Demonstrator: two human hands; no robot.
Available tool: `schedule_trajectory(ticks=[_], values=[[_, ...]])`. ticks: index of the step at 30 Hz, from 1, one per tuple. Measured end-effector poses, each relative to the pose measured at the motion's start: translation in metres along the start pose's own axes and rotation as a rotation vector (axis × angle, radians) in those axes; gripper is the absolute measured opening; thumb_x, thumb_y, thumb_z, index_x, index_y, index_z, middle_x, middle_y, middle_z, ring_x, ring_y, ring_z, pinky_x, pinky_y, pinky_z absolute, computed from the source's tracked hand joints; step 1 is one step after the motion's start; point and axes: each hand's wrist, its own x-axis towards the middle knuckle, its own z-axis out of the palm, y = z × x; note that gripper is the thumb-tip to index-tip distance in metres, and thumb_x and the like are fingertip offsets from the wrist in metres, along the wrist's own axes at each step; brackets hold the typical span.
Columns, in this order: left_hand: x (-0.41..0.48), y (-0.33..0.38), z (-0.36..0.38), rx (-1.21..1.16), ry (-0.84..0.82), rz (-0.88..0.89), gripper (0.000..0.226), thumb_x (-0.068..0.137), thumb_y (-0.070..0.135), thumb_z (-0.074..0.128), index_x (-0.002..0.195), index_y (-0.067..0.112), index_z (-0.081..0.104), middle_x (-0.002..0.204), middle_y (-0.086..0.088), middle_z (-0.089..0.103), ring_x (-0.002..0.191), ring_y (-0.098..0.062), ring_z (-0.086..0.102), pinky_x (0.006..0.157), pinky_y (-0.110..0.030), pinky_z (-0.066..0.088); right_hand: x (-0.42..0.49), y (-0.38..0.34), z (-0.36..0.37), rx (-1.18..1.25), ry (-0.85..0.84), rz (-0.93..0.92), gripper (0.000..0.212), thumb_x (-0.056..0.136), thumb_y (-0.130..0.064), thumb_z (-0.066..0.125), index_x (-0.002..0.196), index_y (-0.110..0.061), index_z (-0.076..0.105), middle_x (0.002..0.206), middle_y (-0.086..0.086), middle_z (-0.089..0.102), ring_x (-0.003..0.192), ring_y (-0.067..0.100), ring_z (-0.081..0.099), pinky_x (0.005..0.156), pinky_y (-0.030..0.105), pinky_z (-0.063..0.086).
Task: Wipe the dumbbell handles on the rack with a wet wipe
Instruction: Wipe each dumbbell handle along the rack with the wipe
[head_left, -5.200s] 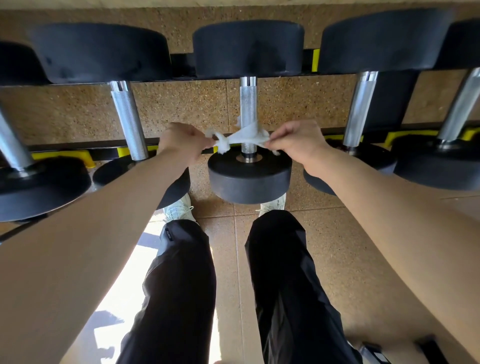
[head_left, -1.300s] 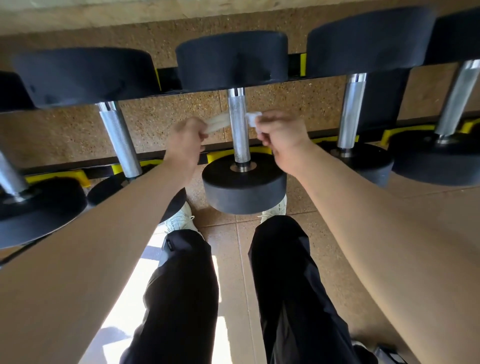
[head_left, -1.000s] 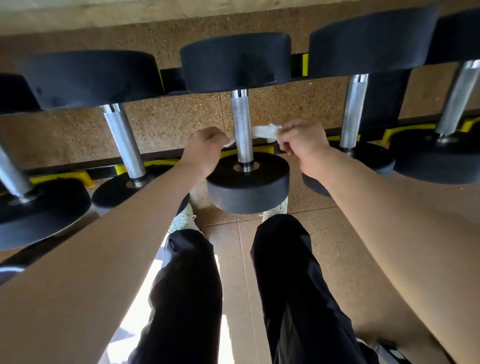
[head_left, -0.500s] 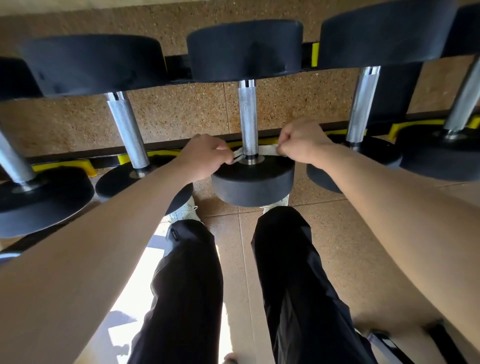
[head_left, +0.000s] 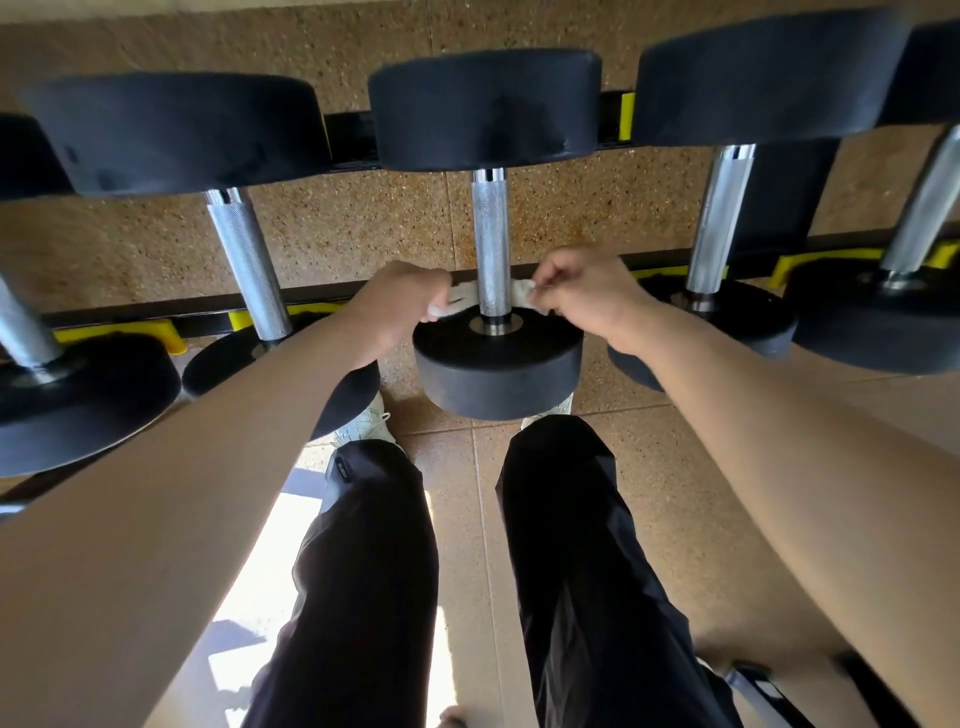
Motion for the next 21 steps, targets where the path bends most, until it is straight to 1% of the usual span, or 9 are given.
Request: schedule_trajectory(ticks=[2,5,7,9,12,14,16,18,21], values=[[-0.001,-0.005,-0.011,-0.064,0.036,-0.017,0.024,0.072,0.024,0.054,0.071,0.0,0.057,0.065,-0.009,0.047,0.062,-0.02,0.037,0.063,-0.033,0.028,0.006,-0.006,0.014,0.016,0.009,-0.005,0.02,0.083,-0.002,0.074,0.075,-0.016,0.062,0.081,-0.001,0.065,0.076,0.009,0.06,0.068,0.024,0.042],[0.001,-0.008,-0.017,-0.168,0.092,-0.004,0.017,0.082,0.019,0.059,0.069,0.008,0.063,0.067,-0.003,0.054,0.062,-0.015,0.047,0.062,-0.029,0.035,0.009,-0.003,0.009,0.194,0.118,0.037,0.021,0.083,0.003,0.07,0.075,-0.015,0.062,0.082,0.0,0.064,0.073,0.01,0.057,0.067,0.024,0.044],[0.005,-0.002,-0.013,-0.204,0.074,0.02,0.019,0.088,0.019,0.06,0.07,0.017,0.063,0.072,-0.001,0.057,0.066,-0.014,0.052,0.062,-0.029,0.037,0.008,0.001,-0.001,0.353,0.209,0.065,0.021,0.086,0.002,0.067,0.075,-0.015,0.061,0.078,0.001,0.063,0.065,0.009,0.056,0.056,0.021,0.044],[0.006,0.005,-0.007,-0.263,0.056,0.01,0.017,0.092,0.016,0.056,0.076,0.017,0.063,0.072,-0.001,0.057,0.067,-0.015,0.054,0.063,-0.029,0.038,0.008,-0.001,-0.004,0.478,0.247,0.07,0.022,0.087,0.002,0.066,0.074,-0.015,0.06,0.069,0.0,0.061,0.057,0.009,0.053,0.048,0.02,0.041],[0.002,0.008,-0.009,-0.471,0.06,-0.014,0.015,0.089,0.013,0.046,0.08,0.009,0.058,0.066,-0.002,0.051,0.06,-0.015,0.048,0.06,-0.029,0.037,0.013,-0.014,0.01,0.597,0.175,0.083,0.024,0.088,0.006,0.063,0.074,-0.013,0.059,0.068,0.004,0.06,0.059,0.013,0.054,0.051,0.025,0.043],[0.001,0.004,-0.014,-0.604,0.084,-0.006,0.015,0.087,0.012,0.043,0.081,0.009,0.057,0.065,-0.001,0.048,0.058,-0.013,0.044,0.057,-0.027,0.034,0.016,-0.022,0.018,0.643,0.144,0.095,0.023,0.088,0.009,0.062,0.076,-0.011,0.058,0.071,0.006,0.061,0.06,0.015,0.055,0.054,0.026,0.044],[0.002,0.002,-0.018,-0.639,0.136,-0.02,0.016,0.088,0.015,0.049,0.087,0.007,0.063,0.067,0.0,0.052,0.06,-0.012,0.048,0.057,-0.026,0.036,0.015,-0.027,0.014,0.713,0.155,0.126,0.017,0.089,0.007,0.061,0.083,-0.009,0.06,0.079,0.007,0.064,0.063,0.014,0.056,0.057,0.027,0.046],[0.006,0.008,-0.014,-0.632,0.163,-0.037,0.015,0.091,0.019,0.06,0.097,0.008,0.07,0.072,0.002,0.058,0.065,-0.012,0.054,0.059,-0.025,0.041,0.015,-0.027,0.001,0.88,0.201,0.179,0.012,0.092,0.001,0.061,0.093,-0.011,0.061,0.092,0.008,0.068,0.069,0.013,0.058,0.061,0.025,0.05],[0.007,0.027,-0.004,-0.703,0.17,-0.049,0.01,0.095,0.021,0.066,0.1,0.014,0.072,0.077,0.003,0.063,0.072,-0.012,0.06,0.063,-0.024,0.048,0.018,-0.033,-0.01,1.153,0.254,0.238,0.013,0.094,-0.003,0.061,0.1,-0.015,0.063,0.093,0.007,0.068,0.071,0.012,0.06,0.06,0.022,0.052]])
